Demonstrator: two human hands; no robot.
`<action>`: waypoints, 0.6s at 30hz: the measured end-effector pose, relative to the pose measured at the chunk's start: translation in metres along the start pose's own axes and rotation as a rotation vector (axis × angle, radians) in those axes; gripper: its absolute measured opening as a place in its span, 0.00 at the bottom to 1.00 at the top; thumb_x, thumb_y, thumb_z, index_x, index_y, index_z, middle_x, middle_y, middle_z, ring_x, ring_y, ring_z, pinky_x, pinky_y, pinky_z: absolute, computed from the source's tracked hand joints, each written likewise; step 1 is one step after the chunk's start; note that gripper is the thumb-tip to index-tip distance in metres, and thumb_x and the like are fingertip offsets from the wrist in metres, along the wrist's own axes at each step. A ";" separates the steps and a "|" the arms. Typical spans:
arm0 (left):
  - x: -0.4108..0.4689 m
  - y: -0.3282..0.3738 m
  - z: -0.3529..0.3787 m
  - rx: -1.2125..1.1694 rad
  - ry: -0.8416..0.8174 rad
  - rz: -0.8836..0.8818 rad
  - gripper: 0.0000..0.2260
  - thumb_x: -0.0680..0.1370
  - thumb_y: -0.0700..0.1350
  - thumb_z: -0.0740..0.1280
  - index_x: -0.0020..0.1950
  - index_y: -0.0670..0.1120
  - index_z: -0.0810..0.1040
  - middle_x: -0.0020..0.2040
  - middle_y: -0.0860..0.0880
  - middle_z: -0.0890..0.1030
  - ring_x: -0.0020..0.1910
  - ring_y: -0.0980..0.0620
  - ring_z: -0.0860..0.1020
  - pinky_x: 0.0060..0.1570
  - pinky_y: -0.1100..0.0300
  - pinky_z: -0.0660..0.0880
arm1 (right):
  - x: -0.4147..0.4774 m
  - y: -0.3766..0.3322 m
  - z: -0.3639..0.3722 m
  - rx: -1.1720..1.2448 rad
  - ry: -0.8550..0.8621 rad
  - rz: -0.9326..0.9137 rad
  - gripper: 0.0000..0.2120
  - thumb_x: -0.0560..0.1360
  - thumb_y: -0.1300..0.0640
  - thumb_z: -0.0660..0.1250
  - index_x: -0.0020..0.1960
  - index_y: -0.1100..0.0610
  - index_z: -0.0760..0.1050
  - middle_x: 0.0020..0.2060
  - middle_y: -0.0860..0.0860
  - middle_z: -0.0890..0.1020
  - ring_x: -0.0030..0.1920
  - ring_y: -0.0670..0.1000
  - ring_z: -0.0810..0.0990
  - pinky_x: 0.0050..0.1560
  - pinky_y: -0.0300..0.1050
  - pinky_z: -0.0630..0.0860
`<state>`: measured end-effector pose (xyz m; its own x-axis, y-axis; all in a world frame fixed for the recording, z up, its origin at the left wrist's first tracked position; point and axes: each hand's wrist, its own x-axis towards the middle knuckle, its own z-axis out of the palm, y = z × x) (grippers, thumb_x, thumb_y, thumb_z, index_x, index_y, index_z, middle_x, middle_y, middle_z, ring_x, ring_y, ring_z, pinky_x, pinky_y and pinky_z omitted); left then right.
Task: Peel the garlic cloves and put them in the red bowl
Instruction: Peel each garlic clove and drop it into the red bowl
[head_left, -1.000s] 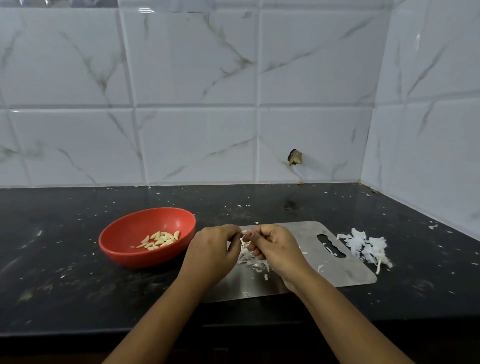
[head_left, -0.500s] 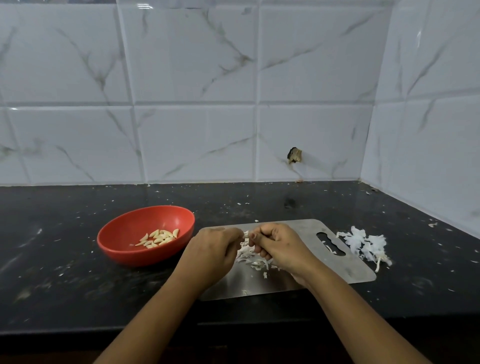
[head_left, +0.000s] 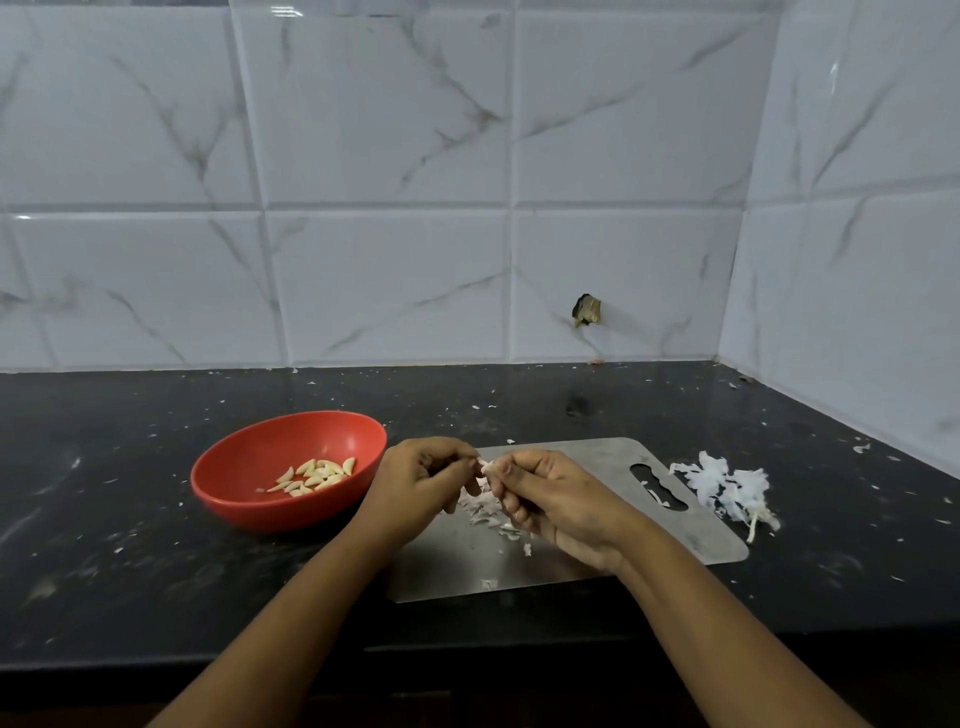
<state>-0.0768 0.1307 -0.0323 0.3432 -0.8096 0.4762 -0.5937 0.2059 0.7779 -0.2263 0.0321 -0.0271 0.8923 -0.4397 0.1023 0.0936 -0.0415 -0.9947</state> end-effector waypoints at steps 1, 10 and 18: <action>0.001 -0.001 -0.001 0.043 -0.016 -0.008 0.08 0.77 0.34 0.65 0.42 0.43 0.83 0.32 0.50 0.82 0.26 0.55 0.74 0.28 0.66 0.70 | -0.001 0.000 0.000 0.017 0.006 -0.002 0.11 0.74 0.51 0.65 0.37 0.56 0.79 0.28 0.49 0.75 0.30 0.42 0.71 0.32 0.32 0.69; -0.002 0.003 0.004 0.242 0.017 0.052 0.06 0.73 0.40 0.74 0.48 0.48 0.82 0.38 0.53 0.84 0.27 0.56 0.80 0.32 0.66 0.76 | 0.003 0.006 -0.010 -0.228 0.182 -0.094 0.03 0.76 0.66 0.69 0.48 0.65 0.81 0.33 0.52 0.82 0.32 0.44 0.79 0.36 0.34 0.76; -0.005 0.007 0.004 0.294 0.086 0.131 0.04 0.75 0.40 0.72 0.47 0.48 0.85 0.29 0.64 0.79 0.29 0.61 0.78 0.32 0.75 0.69 | 0.006 0.006 -0.003 -0.625 0.350 -0.273 0.03 0.74 0.61 0.71 0.44 0.56 0.83 0.33 0.48 0.82 0.32 0.40 0.80 0.35 0.30 0.73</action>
<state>-0.0860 0.1339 -0.0310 0.3033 -0.7345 0.6071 -0.8171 0.1274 0.5623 -0.2220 0.0267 -0.0328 0.6720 -0.5951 0.4407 -0.0697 -0.6434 -0.7624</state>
